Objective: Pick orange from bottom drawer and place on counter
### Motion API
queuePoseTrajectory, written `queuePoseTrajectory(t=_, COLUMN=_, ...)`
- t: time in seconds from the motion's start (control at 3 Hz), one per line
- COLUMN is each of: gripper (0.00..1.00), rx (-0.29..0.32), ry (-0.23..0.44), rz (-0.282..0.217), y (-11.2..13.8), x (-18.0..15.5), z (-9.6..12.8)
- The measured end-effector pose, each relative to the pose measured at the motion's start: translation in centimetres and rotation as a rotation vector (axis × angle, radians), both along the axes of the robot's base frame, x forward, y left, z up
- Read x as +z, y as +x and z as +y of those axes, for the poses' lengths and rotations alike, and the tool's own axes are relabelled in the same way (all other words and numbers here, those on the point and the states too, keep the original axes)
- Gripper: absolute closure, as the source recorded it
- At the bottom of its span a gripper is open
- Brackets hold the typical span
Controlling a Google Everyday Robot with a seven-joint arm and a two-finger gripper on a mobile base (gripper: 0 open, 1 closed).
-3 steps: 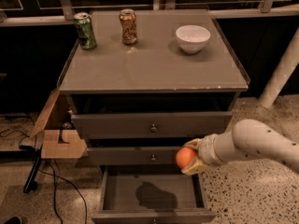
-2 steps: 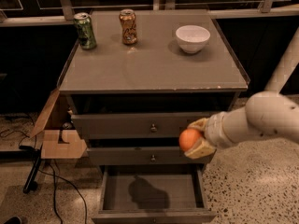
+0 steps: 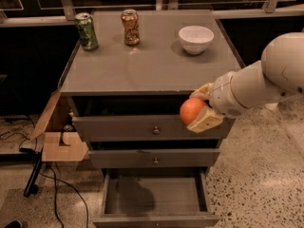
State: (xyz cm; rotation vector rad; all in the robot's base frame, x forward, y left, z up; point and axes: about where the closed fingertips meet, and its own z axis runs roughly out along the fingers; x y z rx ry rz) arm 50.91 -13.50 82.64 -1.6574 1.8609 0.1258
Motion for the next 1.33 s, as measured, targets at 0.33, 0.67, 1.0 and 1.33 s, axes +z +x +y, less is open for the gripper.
queuePoseTrajectory(t=0.33, gripper=1.00, rx=-0.001, ry=0.015, rz=0.008, y=0.6, x=1.0, z=0.4)
queuePoseTrajectory(t=0.67, gripper=1.00, rx=-0.012, ry=0.063, rz=0.033, y=2.9, x=2.9, z=1.1)
queuePoseTrajectory(t=1.0, gripper=1.00, rx=-0.013, ry=0.136, rz=0.030, y=7.2, x=4.8, z=3.0)
queuePoseTrajectory(t=1.33, gripper=1.00, rx=-0.014, ry=0.219, rz=0.006, y=11.9, x=6.2, z=4.8)
